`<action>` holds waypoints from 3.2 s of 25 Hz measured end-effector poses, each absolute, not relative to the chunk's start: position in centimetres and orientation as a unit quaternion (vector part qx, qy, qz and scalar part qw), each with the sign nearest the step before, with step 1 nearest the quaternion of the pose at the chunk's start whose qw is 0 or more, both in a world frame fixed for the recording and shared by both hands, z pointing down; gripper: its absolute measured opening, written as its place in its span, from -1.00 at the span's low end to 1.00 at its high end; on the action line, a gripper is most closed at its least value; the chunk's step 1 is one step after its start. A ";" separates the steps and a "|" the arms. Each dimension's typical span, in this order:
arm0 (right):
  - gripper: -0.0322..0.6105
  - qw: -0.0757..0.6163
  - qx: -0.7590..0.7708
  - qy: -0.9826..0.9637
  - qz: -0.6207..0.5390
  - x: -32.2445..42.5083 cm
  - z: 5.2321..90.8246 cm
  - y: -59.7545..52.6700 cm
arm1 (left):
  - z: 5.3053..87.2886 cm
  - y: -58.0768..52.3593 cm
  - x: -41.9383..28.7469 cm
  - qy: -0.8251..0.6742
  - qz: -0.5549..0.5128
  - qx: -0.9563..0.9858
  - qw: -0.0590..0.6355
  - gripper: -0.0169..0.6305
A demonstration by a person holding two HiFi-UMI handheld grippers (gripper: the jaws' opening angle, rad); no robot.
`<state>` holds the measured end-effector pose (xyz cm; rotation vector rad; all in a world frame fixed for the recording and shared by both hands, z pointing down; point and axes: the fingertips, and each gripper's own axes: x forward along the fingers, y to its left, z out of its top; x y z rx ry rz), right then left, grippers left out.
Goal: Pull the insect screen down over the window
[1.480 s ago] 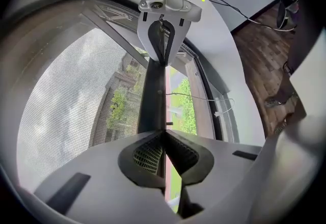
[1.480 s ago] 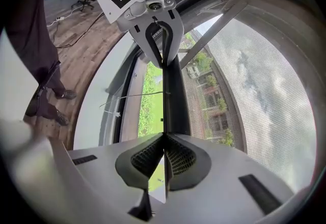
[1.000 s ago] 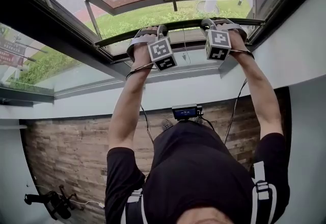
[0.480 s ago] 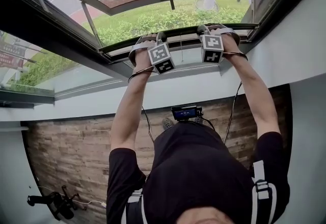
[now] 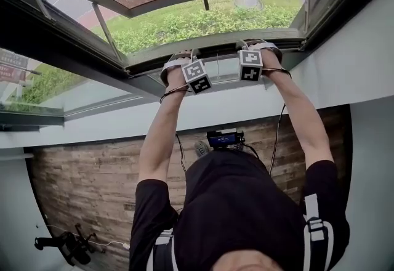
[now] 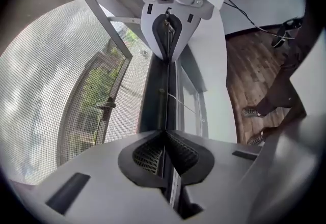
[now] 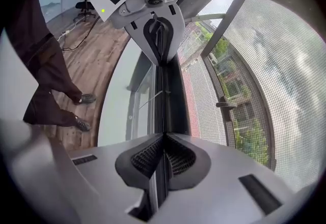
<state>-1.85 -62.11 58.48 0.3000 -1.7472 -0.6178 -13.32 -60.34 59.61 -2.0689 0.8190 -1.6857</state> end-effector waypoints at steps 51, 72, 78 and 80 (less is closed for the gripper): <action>-0.83 0.564 0.217 -0.735 -0.307 -0.6 62.5 -61.2 | 60.5 -57.2 -14.0 0.401 -0.505 -0.758 0.095 -0.85; -0.83 0.610 0.209 -0.704 -0.299 4.5 62.5 -64.0 | 62.2 -59.7 -16.7 0.435 -0.532 -0.723 0.066 -0.85; -0.83 0.548 0.303 -0.717 -0.306 5.2 60.7 -63.4 | 60.8 -57.5 -16.3 0.474 -0.470 -0.743 0.040 -0.85; -0.83 0.507 0.310 -0.759 -0.265 4.4 60.0 -61.5 | 59.4 -55.6 -15.7 0.497 -0.418 -0.760 0.011 -0.85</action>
